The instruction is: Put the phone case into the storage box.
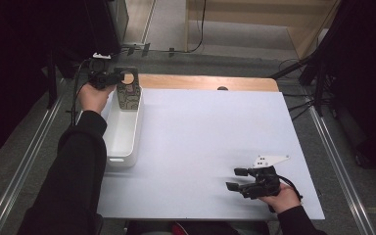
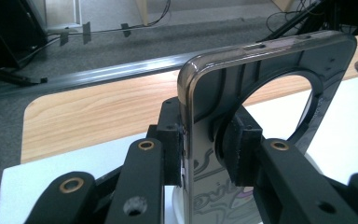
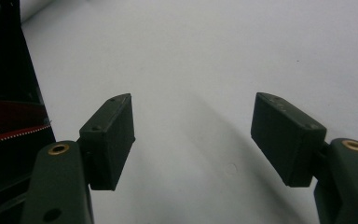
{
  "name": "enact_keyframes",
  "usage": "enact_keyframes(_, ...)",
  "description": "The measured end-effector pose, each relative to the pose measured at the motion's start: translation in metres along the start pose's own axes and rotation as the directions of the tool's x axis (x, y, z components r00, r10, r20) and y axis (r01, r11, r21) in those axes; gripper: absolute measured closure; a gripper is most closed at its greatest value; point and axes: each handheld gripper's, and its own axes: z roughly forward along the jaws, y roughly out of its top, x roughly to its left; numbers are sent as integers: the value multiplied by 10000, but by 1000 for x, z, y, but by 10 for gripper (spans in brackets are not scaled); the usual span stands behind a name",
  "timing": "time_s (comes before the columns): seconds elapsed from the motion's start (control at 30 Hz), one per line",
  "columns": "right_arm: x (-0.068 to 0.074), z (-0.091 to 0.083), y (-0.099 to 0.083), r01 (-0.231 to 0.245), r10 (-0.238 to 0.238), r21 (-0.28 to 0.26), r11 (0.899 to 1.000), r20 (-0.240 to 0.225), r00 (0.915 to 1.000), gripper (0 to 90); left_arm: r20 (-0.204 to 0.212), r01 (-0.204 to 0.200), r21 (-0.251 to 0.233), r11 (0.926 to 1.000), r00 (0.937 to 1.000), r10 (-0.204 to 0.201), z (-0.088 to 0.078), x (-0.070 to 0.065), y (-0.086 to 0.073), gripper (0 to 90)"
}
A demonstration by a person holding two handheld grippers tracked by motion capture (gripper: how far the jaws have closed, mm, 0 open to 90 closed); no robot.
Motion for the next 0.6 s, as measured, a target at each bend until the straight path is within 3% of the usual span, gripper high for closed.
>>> enact_keyframes(0.6,0,0,0,-21,21,10,10000,15,10000,290,127,6,103,9999,9999,-7,6,1,-5,702)
